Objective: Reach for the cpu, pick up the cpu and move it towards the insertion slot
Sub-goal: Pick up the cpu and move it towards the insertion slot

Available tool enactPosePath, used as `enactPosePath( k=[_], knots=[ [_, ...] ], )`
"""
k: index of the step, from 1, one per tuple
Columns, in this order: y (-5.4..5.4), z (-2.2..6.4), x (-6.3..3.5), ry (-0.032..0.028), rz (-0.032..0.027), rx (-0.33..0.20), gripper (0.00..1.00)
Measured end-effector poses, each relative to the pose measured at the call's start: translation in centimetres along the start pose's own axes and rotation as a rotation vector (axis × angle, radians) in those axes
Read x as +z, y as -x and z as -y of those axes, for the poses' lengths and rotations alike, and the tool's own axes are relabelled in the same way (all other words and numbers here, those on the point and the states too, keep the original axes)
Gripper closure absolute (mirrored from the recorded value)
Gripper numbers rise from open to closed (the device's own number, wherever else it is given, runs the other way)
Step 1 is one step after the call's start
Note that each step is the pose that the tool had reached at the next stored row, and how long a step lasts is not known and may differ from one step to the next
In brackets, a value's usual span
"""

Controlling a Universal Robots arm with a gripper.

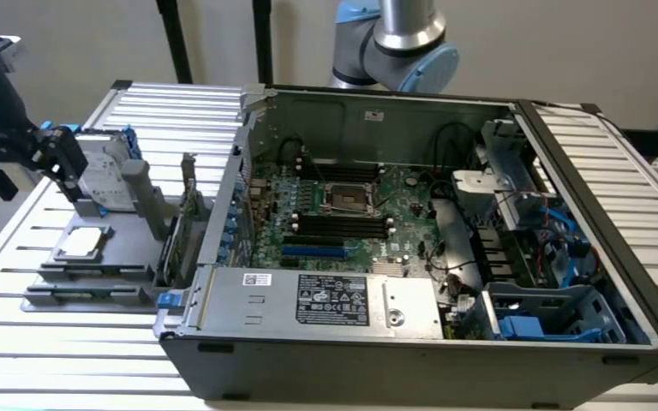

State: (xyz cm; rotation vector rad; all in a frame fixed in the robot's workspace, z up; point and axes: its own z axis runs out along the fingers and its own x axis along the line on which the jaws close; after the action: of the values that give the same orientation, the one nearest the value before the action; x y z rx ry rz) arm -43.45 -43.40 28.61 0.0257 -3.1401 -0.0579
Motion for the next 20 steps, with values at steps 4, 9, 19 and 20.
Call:
enactPosePath(
  k=[4, 9, 19, 20],
  knots=[
    [0.0, 0.19, 0.72, -0.0001, -0.0001, 0.000, 0.18],
    [0.4, 0.26, 1.61, -0.0001, -0.0002, 0.000, 0.18],
    [1.1, 0.37, 3.44, -0.0001, 0.0000, 0.000, 0.18],
    [1.1, 0.39, 3.63, 0.0000, 0.0001, 0.000, 0.18]
  ],
)
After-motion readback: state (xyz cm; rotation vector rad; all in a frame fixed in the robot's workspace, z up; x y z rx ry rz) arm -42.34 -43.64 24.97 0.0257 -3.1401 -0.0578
